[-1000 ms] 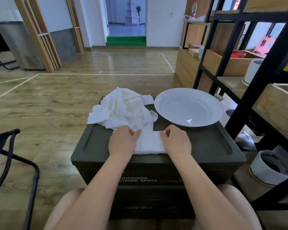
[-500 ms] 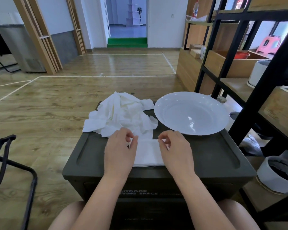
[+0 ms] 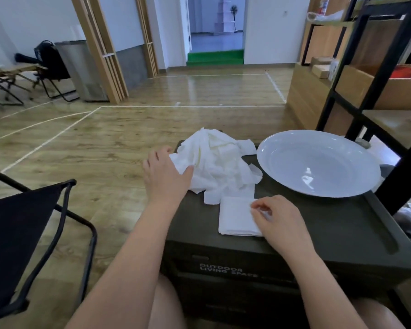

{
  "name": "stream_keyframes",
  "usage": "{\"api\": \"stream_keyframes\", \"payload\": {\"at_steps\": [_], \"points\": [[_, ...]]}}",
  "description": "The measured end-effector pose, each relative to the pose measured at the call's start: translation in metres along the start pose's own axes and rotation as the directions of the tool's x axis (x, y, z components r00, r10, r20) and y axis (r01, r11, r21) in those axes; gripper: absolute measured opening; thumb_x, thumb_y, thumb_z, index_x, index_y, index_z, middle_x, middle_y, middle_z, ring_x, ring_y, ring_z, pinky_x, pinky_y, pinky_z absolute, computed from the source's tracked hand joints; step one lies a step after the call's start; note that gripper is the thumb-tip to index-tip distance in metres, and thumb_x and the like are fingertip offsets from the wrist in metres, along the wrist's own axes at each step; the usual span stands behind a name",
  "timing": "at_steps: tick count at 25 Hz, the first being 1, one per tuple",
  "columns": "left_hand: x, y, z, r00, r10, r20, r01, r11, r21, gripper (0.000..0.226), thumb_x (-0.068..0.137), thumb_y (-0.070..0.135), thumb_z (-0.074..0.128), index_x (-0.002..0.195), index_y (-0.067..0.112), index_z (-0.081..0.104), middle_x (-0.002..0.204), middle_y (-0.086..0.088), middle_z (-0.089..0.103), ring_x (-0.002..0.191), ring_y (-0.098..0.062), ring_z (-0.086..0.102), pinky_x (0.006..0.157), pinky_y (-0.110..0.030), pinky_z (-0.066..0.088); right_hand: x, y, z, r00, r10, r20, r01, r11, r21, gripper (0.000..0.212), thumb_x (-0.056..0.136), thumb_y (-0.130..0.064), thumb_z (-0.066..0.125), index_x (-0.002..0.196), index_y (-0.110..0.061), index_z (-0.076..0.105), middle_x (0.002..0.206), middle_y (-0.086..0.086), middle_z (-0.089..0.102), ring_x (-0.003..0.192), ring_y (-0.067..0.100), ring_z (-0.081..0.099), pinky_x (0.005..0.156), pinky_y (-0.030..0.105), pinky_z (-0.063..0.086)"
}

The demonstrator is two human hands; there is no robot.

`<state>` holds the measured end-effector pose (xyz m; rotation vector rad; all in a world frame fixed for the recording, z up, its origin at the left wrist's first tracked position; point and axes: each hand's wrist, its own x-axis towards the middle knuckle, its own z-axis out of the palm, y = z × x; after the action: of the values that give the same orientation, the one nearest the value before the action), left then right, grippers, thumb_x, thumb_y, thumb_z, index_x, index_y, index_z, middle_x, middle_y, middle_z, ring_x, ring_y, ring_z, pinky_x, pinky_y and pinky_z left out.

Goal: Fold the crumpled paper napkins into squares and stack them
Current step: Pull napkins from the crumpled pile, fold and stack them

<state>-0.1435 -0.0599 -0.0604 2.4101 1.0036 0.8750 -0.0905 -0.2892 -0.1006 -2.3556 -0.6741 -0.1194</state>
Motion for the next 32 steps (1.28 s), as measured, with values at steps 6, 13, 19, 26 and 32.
{"api": "stream_keyframes", "payload": {"at_steps": [6,13,19,26,32], "points": [[0.006,-0.023,0.015,0.959,0.014,0.282,-0.014,1.0,-0.001,0.03,0.088,0.018,0.056,0.117,0.012,0.061,0.11,-0.01,0.065,0.098,-0.029,0.059,0.082,-0.039,0.05,-0.004,0.001,-0.004,1.0,0.025,0.015,-0.026,0.995,0.096,0.01,0.088,-0.026,0.061,0.095,-0.028,0.068,0.095,-0.01,0.059,0.093,0.009,0.056,0.082,0.025,0.044],[-0.009,-0.001,-0.028,0.964,0.25,-0.096,-0.264,0.945,-0.195,0.009,0.09,0.021,0.055,0.088,0.02,0.063,0.083,0.016,0.06,0.074,-0.002,0.05,0.062,-0.014,0.03,-0.01,-0.01,-0.01,0.989,0.009,-0.151,0.021,0.98,0.197,0.016,0.087,-0.02,0.062,0.096,-0.033,0.064,0.093,-0.018,0.059,0.087,-0.002,0.053,0.078,0.019,0.044],[-0.025,0.045,-0.072,0.904,0.322,0.28,-0.014,0.678,-0.735,0.016,0.08,0.024,0.046,0.071,0.024,0.059,0.062,0.014,0.055,0.057,-0.006,0.046,0.05,-0.014,0.037,-0.008,-0.045,-0.024,1.0,-0.001,0.005,-0.002,0.769,0.639,0.043,0.081,-0.044,0.063,0.121,-0.05,0.049,0.115,-0.031,0.056,0.108,-0.013,0.051,0.082,0.01,0.045],[-0.046,0.05,-0.042,0.856,0.148,0.495,0.338,0.565,-0.753,0.042,0.075,0.035,0.05,0.095,-0.001,0.056,0.09,-0.003,0.061,0.083,-0.017,0.054,0.067,-0.034,0.04,-0.012,-0.044,-0.038,0.989,0.085,0.118,-0.145,0.534,0.833,0.015,0.092,-0.032,0.058,0.094,-0.03,0.073,0.094,-0.011,0.074,0.088,0.004,0.068,0.076,0.023,0.054],[-0.078,0.046,0.006,0.955,0.055,0.291,0.086,0.889,-0.45,0.041,0.09,0.037,0.055,0.07,0.002,0.051,0.063,-0.015,0.054,0.057,-0.018,0.047,0.054,-0.033,0.036,-0.01,-0.018,-0.033,0.971,0.24,0.008,-0.22,0.873,0.436,0.043,0.09,-0.038,0.054,0.068,-0.002,0.056,0.063,0.014,0.055,0.057,0.022,0.046,0.057,0.029,0.036]]}}
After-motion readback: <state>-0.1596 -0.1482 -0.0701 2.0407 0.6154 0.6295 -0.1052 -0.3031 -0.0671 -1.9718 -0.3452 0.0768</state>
